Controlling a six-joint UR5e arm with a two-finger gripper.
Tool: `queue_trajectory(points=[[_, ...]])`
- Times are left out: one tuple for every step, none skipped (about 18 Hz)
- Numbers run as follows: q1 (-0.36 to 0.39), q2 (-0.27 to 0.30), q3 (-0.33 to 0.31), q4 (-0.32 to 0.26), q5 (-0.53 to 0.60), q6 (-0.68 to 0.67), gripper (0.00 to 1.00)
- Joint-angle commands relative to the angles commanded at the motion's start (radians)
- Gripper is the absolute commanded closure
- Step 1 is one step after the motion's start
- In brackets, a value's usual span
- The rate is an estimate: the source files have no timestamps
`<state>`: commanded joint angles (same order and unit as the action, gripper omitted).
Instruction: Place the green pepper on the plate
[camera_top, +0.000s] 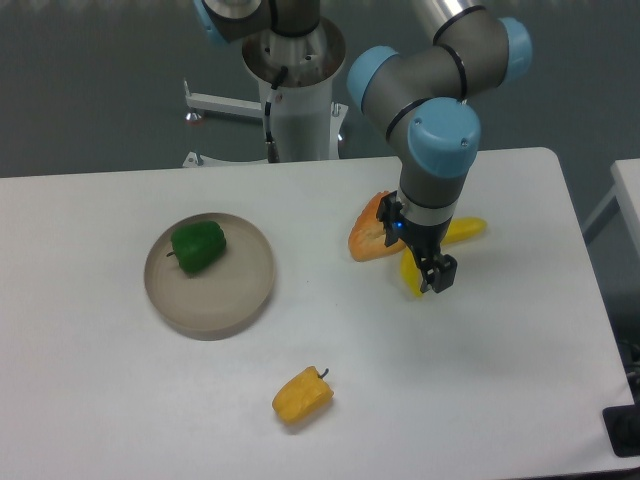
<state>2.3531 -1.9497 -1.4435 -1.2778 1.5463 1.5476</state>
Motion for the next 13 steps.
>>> queue_trajectory(points=[[0.008,0.000,0.002,0.000,-0.003,0.017,0.00],[0.011,0.002,0.000,0.000,-0.005,0.025,0.00],[0.011,0.002,0.000,-0.002,-0.003,0.026,0.00],[0.011,0.002,0.000,-0.002,-0.003,0.026,0.00],[0.009,0.002,0.002,-0.002,0.000,0.026,0.00],[0.006,0.002,0.002,-0.002,-0.002,0.026,0.00],[0.006,0.000,0.002,-0.002,0.000,0.026,0.00],[0.005,0.000,0.002,-0.002,0.002,0.026,0.00],[0.005,-0.002,0.003,-0.002,0.002,0.026,0.00],[0.005,-0.002,0.003,-0.002,0.002,0.026,0.00],[0.005,-0.002,0.006,-0.002,0.000,0.026,0.00],[0.005,-0.002,0.008,-0.002,-0.002,0.026,0.00],[0.003,-0.002,0.009,-0.002,-0.003,0.026,0.00]])
